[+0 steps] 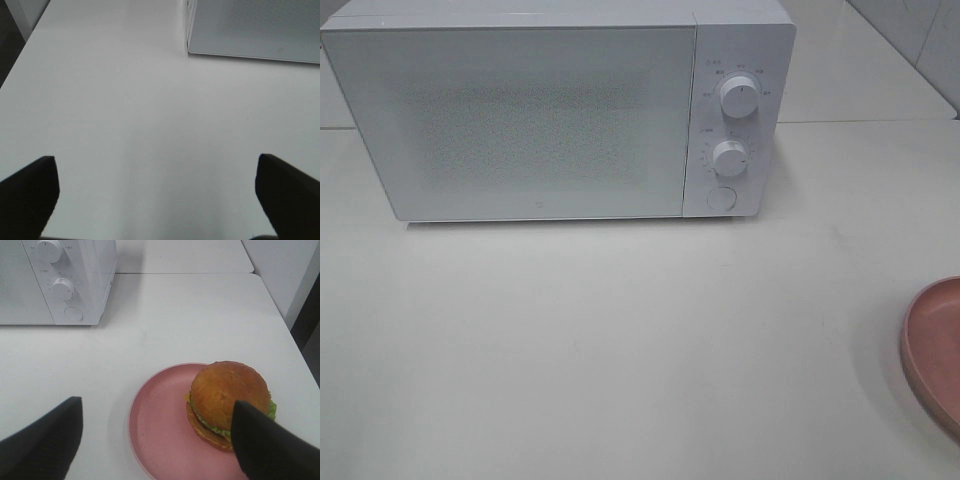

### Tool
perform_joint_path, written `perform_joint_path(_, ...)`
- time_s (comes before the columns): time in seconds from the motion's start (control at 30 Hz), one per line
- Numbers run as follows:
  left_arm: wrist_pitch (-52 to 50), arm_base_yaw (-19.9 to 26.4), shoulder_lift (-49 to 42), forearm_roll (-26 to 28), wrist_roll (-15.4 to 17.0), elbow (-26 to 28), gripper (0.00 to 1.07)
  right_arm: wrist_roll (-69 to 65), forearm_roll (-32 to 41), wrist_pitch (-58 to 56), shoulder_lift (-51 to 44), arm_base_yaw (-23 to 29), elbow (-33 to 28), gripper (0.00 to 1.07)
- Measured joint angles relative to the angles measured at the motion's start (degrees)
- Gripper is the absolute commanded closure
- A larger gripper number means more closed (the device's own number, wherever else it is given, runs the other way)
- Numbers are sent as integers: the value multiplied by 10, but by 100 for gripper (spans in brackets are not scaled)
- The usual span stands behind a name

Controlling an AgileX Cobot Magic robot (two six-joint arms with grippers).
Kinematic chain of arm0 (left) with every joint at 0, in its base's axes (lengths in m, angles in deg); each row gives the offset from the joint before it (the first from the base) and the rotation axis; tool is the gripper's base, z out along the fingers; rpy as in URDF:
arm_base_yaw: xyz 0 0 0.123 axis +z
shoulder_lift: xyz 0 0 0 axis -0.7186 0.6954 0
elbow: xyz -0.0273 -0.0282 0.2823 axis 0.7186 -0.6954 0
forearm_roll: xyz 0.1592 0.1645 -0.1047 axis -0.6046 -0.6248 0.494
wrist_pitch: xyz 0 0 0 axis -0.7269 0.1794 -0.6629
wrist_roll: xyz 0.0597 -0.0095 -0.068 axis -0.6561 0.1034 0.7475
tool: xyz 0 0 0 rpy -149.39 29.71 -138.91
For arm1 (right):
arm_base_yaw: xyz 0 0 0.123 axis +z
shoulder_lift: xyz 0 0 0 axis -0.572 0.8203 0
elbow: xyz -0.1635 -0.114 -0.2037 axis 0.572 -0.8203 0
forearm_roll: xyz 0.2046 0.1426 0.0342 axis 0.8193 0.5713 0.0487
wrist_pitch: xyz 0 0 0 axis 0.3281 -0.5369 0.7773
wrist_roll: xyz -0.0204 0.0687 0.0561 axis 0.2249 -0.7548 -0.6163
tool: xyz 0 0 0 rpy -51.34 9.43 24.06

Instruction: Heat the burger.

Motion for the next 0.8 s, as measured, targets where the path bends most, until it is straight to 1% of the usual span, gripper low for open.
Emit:
perform_joint_path(0.17,0,0,-28,1,0,0,6,0,0,0,0,0,0,31)
perform_joint_path(0.23,-1,0,-52,1,0,0,6,0,0,0,0,0,0,31)
perform_joint_path(0.8,-1,0,-63,1,0,-1,6,0,0,0,0,0,0,31)
